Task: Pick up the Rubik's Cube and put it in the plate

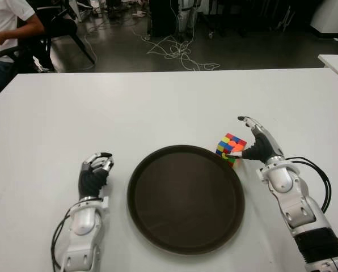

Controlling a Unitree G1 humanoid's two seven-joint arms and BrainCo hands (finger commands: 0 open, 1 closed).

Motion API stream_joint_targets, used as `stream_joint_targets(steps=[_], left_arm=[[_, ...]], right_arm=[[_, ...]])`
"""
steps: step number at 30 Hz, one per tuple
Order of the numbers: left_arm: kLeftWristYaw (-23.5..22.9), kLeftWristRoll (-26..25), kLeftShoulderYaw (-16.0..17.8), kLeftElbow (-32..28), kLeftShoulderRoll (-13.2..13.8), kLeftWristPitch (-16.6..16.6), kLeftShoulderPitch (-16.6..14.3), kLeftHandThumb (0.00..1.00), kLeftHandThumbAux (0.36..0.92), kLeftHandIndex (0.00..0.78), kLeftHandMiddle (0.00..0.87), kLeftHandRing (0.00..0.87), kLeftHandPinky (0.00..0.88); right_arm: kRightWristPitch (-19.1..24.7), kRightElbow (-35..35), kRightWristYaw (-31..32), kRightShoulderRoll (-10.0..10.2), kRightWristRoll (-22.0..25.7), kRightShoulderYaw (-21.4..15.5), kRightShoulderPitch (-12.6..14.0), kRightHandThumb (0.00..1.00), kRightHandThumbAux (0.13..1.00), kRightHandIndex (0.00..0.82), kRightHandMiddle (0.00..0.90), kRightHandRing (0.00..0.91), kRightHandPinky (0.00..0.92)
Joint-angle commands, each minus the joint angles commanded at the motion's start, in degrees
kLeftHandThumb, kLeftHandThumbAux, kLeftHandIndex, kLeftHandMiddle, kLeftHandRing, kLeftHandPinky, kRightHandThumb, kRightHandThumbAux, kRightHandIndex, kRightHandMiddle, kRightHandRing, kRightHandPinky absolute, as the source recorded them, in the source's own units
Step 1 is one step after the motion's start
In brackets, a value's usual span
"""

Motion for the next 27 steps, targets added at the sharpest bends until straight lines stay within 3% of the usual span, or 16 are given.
stream_joint_targets(steps=[9,19,27], left_arm=[[0.1,0.2,-0.1,-0.3,0.0,0.1,0.2,0.712,0.704,0.443,0.827,0.834,0.828],[0.0,0.4,-0.2,0.1,0.1,0.1,0.0,0.712,0.705,0.443,0.826,0.83,0.822],[-0.2,0.1,-0.1,0.2,0.1,-0.2,0.0,0.711,0.704,0.443,0.83,0.836,0.833]], right_arm=[[0.2,0.0,0.8,0.0,0.4,0.0,-0.1,0.0,0.919,0.082,0.082,0.073,0.087],[1.1,0.0,1.1,0.4,0.4,0.2,-0.3,0.0,0.894,0.077,0.088,0.092,0.121],[5.9,-0.7,3.7,-0.2,-1.4,1.8,-2.1,0.0,0.847,0.09,0.11,0.134,0.178]])
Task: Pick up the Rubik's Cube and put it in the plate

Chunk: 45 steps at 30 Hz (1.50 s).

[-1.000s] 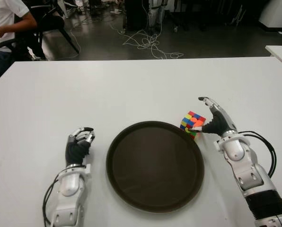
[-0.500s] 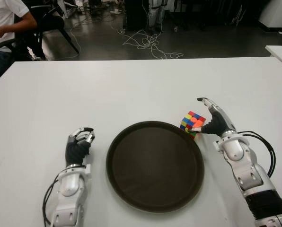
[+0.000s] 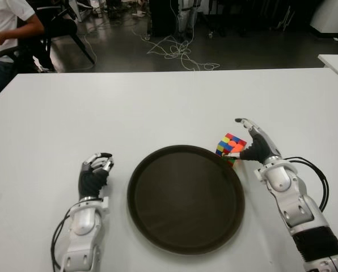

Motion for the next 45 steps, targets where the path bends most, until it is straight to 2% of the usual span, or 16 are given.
stream_joint_targets(steps=[10,16,26,34,39,45], left_arm=[[0.1,-0.1,0.1,0.0,-0.2,-0.1,-0.1,0.712,0.704,0.443,0.828,0.836,0.832],[0.3,0.2,-0.1,-0.3,-0.2,-0.1,0.0,0.712,0.704,0.443,0.83,0.837,0.838],[0.7,0.5,-0.2,-0.5,-0.3,0.0,0.2,0.713,0.703,0.443,0.831,0.839,0.841],[1.0,0.7,-0.3,-0.6,-0.4,-0.1,0.2,0.713,0.704,0.443,0.832,0.839,0.832],[1.1,1.0,-0.4,-0.6,-0.2,0.2,0.2,0.712,0.705,0.443,0.825,0.831,0.822],[1.4,1.5,-0.6,-0.9,-0.2,0.7,0.3,0.712,0.704,0.443,0.821,0.831,0.833]], right_arm=[[6.9,-0.4,4.0,-1.5,-3.9,2.6,-2.9,0.0,0.836,0.118,0.133,0.154,0.185],[10.0,-0.9,6.7,-2.8,-6.0,4.4,-4.4,0.0,0.855,0.103,0.118,0.126,0.135],[10.8,-1.0,8.5,-3.4,-5.9,4.8,-5.4,0.0,0.869,0.097,0.108,0.11,0.104],[12.5,-1.6,9.5,-3.6,-6.2,4.9,-6.0,0.0,0.821,0.081,0.107,0.104,0.087],[12.5,-1.0,9.5,-3.7,-5.8,4.7,-6.2,0.0,0.804,0.09,0.12,0.121,0.112],[12.9,-1.6,10.1,-3.9,-6.0,4.8,-6.4,0.0,0.801,0.101,0.156,0.196,0.194]])
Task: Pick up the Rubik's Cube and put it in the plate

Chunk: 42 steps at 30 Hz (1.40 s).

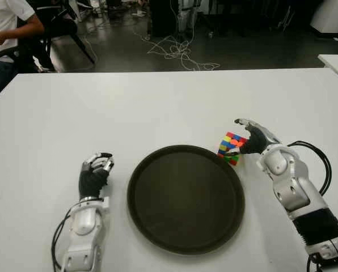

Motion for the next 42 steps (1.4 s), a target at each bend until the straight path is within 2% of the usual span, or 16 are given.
stream_joint_targets(steps=[5,9,14,17,21,23,27,33,35,37,42], left_arm=[[0.0,0.0,0.0,-0.2,-0.1,0.3,0.1,0.712,0.704,0.444,0.823,0.834,0.838],[-0.2,-0.2,0.1,-0.2,-0.1,0.3,0.0,0.713,0.704,0.444,0.822,0.833,0.83],[-0.1,-0.5,0.3,-0.3,-0.4,0.7,0.0,0.712,0.704,0.444,0.821,0.831,0.831],[0.0,-0.5,0.4,-0.3,-0.4,0.8,-0.1,0.712,0.704,0.444,0.822,0.833,0.836],[-0.1,-0.5,0.5,-0.1,-0.4,0.6,-0.1,0.712,0.703,0.444,0.824,0.835,0.837],[-0.1,-0.4,0.4,-0.1,-0.4,0.6,-0.1,0.712,0.703,0.444,0.826,0.836,0.837],[-0.3,-0.3,0.3,-0.1,-0.2,0.4,0.0,0.712,0.703,0.444,0.827,0.837,0.833],[-0.5,-0.1,0.1,0.0,0.1,0.1,0.1,0.712,0.704,0.444,0.823,0.831,0.823],[-0.7,-0.1,0.0,0.1,0.2,0.0,0.1,0.712,0.704,0.444,0.825,0.831,0.824],[-0.8,-0.2,-0.1,0.1,0.2,-0.1,0.1,0.712,0.704,0.443,0.825,0.831,0.824],[-0.9,-0.2,-0.1,0.5,0.3,-0.6,0.1,0.711,0.705,0.443,0.819,0.826,0.817]], right_arm=[[0.2,0.0,0.3,-0.3,-0.1,0.1,-0.1,0.0,0.808,0.11,0.181,0.252,0.222],[0.4,0.4,0.3,-0.3,-0.1,0.2,-0.3,0.0,0.818,0.111,0.216,0.346,0.32],[0.4,0.3,0.0,-0.2,0.0,0.1,-0.2,0.0,0.807,0.096,0.181,0.3,0.267],[0.5,0.1,0.1,-0.2,0.0,0.0,-0.2,0.0,0.803,0.097,0.177,0.272,0.269],[0.1,0.2,0.1,0.0,0.6,-0.2,-0.1,0.0,0.823,0.113,0.206,0.301,0.329],[0.1,0.2,0.2,0.0,0.7,-0.2,-0.2,0.0,0.827,0.12,0.216,0.322,0.326],[-0.4,0.2,-0.1,-0.1,0.6,-0.1,-0.2,0.0,0.812,0.119,0.201,0.292,0.305],[-1.9,1.5,-1.2,0.3,1.0,-0.2,-0.5,0.0,0.813,0.12,0.173,0.236,0.252],[-2.7,2.4,-1.8,0.6,1.1,-0.2,-0.6,0.0,0.819,0.117,0.154,0.203,0.186],[-3.5,3.7,-2.4,0.8,1.3,-0.1,-0.8,0.0,0.823,0.118,0.149,0.196,0.168],[-6.9,8.5,-4.0,1.4,2.0,0.1,-2.2,0.0,0.868,0.125,0.159,0.277,0.245]])
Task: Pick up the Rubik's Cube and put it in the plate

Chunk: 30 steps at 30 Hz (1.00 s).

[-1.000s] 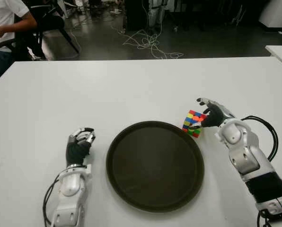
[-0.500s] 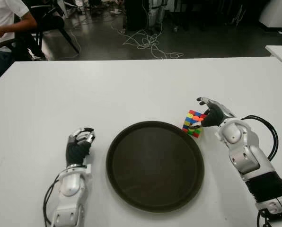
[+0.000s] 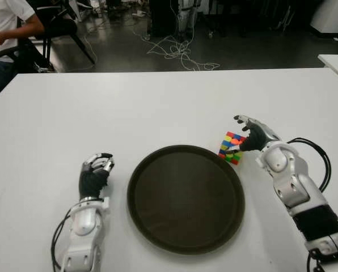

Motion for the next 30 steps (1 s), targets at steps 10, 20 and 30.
stream_joint_targets(steps=[10,20,30], left_arm=[[0.3,0.0,0.0,-0.1,-0.1,0.6,-0.2,0.711,0.704,0.444,0.819,0.83,0.828],[-0.6,-0.8,0.2,0.0,0.0,0.3,-0.2,0.711,0.704,0.443,0.827,0.832,0.825],[-1.4,-1.1,0.2,0.2,0.2,-0.4,-0.1,0.71,0.704,0.443,0.825,0.831,0.827]], right_arm=[[-3.4,2.1,-0.6,0.2,0.9,0.1,-0.6,0.0,0.909,0.35,0.491,0.632,0.621],[-4.6,3.8,-1.0,0.6,1.2,0.4,-1.3,0.0,0.929,0.522,0.703,0.748,0.724],[-5.2,5.6,-1.6,1.1,0.9,0.8,-1.7,0.0,0.936,0.562,0.745,0.765,0.739]])
